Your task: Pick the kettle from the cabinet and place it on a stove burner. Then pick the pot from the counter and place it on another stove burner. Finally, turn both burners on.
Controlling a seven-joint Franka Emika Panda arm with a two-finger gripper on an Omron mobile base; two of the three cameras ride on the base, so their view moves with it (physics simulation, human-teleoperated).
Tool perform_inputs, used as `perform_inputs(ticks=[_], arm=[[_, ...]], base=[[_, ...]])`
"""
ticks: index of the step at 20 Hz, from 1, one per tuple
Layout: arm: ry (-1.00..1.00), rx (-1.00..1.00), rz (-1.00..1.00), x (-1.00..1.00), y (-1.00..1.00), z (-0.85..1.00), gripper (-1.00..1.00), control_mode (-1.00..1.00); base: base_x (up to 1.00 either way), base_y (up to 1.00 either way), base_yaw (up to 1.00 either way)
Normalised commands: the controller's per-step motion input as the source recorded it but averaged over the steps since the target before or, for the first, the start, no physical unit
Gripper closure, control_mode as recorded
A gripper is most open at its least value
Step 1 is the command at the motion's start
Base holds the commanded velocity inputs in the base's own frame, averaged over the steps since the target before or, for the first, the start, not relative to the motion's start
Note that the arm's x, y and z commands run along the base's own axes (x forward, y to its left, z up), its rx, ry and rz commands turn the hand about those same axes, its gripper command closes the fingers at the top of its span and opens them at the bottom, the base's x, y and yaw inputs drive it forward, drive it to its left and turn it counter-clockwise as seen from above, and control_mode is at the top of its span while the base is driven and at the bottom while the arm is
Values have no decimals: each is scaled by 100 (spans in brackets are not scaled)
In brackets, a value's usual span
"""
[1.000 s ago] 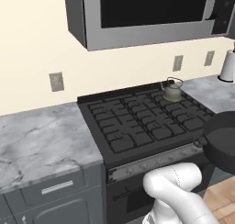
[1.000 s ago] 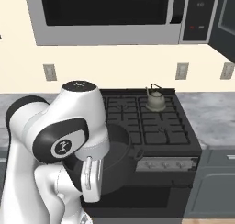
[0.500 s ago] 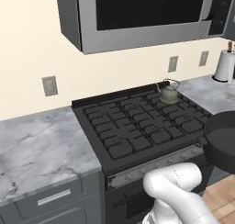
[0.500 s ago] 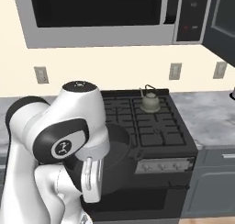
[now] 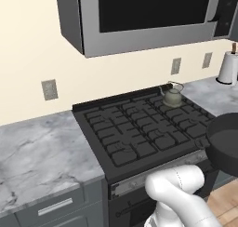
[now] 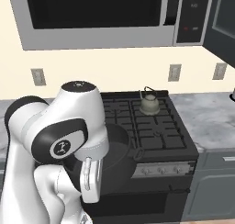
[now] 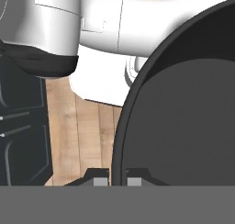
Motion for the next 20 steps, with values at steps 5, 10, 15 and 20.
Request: perform_inputs(ticks=[5, 10, 15, 20], arm=[[0, 0, 0, 0, 0, 0, 100, 100], [0, 0, 0, 0, 0, 0, 100, 100], [0, 0, 0, 0, 0, 0, 100, 100], [0, 0, 0, 8, 0, 0, 100, -100]], base=[[19, -31, -8], [18, -18, -7], [14, 0, -2], [0, 0, 0]])
